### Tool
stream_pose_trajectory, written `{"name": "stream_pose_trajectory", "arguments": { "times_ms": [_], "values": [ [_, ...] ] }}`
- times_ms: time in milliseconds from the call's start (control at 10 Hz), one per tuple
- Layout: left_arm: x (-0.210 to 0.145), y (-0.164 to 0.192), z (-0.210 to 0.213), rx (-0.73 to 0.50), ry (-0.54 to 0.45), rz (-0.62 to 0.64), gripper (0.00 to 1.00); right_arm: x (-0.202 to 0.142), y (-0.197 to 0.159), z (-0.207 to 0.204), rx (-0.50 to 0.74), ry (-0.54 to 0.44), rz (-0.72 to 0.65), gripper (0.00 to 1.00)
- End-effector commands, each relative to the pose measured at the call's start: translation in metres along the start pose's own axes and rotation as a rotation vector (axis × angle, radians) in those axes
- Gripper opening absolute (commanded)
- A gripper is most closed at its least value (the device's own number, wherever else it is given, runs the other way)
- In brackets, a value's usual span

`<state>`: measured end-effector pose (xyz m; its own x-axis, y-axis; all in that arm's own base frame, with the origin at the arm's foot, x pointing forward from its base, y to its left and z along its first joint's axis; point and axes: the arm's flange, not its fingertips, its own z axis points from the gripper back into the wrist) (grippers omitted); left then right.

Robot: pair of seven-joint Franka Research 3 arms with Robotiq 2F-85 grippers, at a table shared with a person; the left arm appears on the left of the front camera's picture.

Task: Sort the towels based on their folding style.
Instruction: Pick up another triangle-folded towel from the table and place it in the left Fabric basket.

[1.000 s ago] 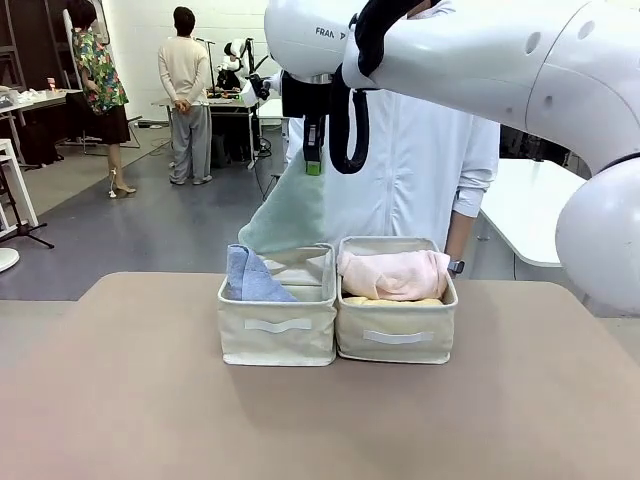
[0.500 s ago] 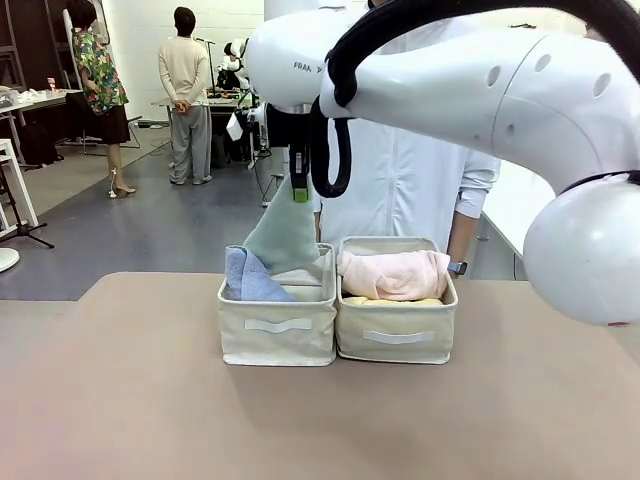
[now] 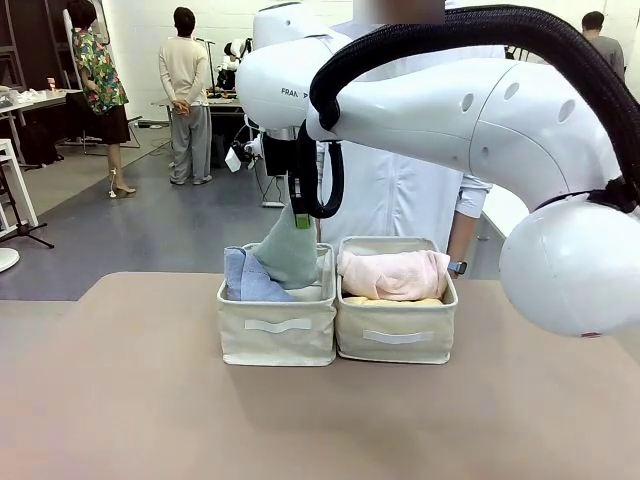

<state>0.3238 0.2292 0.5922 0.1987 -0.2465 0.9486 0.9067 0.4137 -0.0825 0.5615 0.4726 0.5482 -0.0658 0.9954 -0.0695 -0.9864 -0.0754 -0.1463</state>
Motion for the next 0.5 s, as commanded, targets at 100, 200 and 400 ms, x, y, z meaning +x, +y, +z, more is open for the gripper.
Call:
{"name": "stream_pose_trajectory", "arguments": {
  "times_ms": [100, 200, 400],
  "values": [
    [0.000, 0.000, 0.002, -0.003, -0.015, -0.027, 1.00, 0.001, 0.000, 0.007, -0.027, -0.019, 0.003, 0.14],
    [0.000, 0.000, 0.002, -0.003, -0.015, -0.027, 1.00, 0.001, 0.000, 0.007, -0.027, -0.019, 0.003, 0.14],
    [0.000, 0.000, 0.002, -0.003, -0.015, -0.027, 1.00, 0.000, -0.008, -0.017, 0.058, -0.023, 0.070, 0.14]
  ]
}}
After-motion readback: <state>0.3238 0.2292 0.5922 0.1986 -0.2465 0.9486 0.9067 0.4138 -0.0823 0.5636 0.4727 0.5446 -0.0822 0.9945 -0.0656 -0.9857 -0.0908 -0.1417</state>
